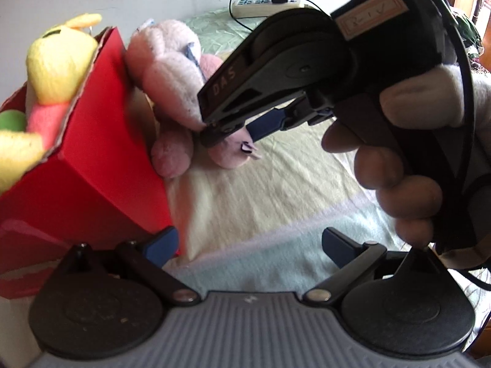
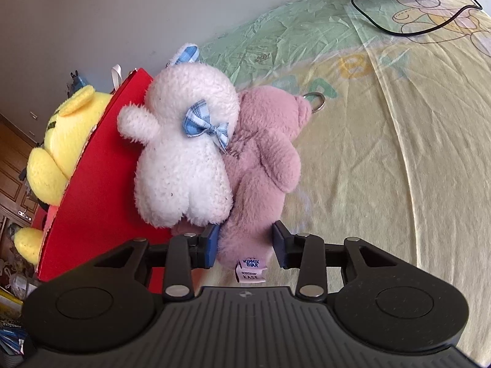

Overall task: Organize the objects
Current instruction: 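Grasp the pink teddy bear by its head with the right gripper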

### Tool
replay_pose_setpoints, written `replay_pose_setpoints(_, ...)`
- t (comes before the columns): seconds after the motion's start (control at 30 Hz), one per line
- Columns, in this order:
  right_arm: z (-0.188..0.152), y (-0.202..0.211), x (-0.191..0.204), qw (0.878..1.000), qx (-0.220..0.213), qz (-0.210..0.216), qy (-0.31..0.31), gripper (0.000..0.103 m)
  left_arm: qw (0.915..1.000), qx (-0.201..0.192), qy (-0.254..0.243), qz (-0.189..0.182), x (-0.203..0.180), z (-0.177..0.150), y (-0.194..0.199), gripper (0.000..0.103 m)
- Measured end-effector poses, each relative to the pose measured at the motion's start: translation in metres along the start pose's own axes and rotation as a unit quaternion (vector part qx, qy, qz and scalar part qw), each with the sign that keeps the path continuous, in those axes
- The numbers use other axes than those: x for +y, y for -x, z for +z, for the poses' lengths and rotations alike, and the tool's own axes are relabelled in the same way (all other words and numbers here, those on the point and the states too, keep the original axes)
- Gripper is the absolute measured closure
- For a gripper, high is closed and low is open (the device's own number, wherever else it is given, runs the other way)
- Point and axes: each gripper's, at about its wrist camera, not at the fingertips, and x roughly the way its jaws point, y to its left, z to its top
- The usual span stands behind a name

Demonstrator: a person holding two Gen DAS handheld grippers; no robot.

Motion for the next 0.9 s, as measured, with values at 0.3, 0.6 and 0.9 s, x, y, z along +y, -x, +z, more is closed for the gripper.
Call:
replay_pose_setpoints(0.3,-0.002,0.035,-0.017,0.999,-0.019,-0.010,-0.024,0.071,0.9995,-0.012,0.001,-0.029,-0.003,0.008,0.007,0.003)
replay_pose_setpoints(0.6,-0.025,0.086,-0.044,0.999,-0.011,-0.020,-0.027,0.071,0.9975,-0.021,0.004,-0.067,-0.028,0.022,0.009,0.003)
replay_pose_setpoints(0.9,-0.056,0.126,-0.066,0.998,0.011,-0.023,-0.059,0.070,0.9949,-0.028,-0.020,-0.095,-0.057,0.030,0.005,0.003)
